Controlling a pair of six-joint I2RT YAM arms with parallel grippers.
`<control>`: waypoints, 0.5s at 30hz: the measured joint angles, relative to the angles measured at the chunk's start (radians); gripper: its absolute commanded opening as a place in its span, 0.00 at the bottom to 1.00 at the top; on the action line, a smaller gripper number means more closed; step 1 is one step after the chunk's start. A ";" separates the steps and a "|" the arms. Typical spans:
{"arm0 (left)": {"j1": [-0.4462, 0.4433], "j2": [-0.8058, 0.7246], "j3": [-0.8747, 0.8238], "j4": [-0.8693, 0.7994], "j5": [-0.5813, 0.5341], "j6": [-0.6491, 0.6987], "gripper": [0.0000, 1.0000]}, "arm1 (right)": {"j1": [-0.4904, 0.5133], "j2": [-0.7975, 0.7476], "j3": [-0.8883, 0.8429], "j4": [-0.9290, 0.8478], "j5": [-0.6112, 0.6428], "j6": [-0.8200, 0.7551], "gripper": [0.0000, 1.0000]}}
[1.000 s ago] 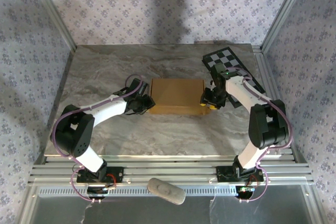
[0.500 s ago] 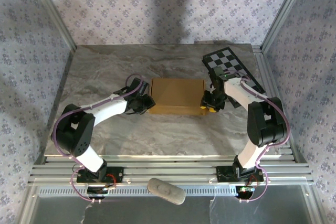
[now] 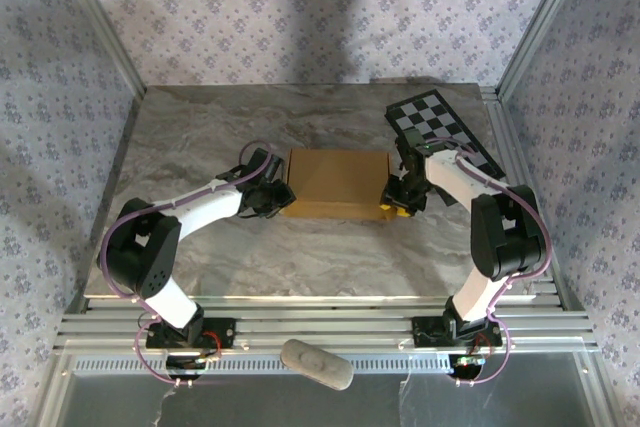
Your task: Fold the paper box
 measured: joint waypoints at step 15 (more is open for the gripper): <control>0.000 0.005 0.006 -0.005 0.000 0.013 0.28 | -0.030 -0.002 -0.064 0.128 -0.070 0.006 0.26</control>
